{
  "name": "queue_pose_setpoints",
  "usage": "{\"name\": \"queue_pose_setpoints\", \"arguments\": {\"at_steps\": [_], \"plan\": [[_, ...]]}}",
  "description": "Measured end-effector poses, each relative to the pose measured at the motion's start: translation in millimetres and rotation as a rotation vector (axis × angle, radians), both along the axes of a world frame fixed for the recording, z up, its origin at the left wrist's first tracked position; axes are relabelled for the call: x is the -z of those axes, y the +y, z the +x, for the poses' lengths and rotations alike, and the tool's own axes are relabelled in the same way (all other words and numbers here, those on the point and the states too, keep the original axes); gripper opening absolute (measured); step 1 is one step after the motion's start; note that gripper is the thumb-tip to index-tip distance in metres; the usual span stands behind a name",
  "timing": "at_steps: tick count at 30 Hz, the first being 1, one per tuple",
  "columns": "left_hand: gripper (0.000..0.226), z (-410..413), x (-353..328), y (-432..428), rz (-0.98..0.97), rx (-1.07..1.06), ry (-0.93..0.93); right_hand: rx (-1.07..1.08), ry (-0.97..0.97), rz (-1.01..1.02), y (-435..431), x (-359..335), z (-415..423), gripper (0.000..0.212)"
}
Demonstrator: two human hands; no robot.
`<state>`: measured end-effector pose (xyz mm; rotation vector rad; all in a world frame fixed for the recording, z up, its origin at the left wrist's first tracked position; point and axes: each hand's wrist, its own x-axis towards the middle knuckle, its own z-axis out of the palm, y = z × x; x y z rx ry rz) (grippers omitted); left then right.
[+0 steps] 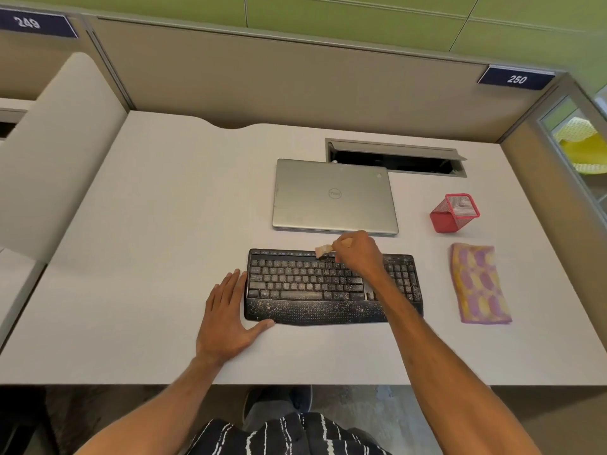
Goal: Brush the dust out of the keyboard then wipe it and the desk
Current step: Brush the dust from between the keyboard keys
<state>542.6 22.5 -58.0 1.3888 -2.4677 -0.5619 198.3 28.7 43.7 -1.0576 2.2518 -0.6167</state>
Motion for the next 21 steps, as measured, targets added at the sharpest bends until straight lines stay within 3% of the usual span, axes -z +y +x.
{"name": "queue_pose_setpoints", "arguments": {"at_steps": [6, 9, 12, 18, 21], "plan": [[0.122, 0, 0, 0, -0.005, -0.002, -0.008, -0.052, 0.302, 0.03, 8, -2, -2, 0.016], [0.122, 0, 0, 0, -0.003, -0.002, -0.008, -0.009, 0.227, -0.049, 10, -4, -5, 0.016], [0.122, -1, 0, 0, -0.008, 0.0, -0.005, -0.116, 0.132, -0.025, 13, -2, -1, 0.016], [0.122, 0, 1, 0, -0.005, 0.002, -0.008, -0.004, 0.304, -0.054, 22, 1, -5, 0.019], [0.122, 0, 1, 0, -0.007, 0.003, -0.003, 0.046, 0.28, -0.109, 23, -3, -7, 0.018]]}}
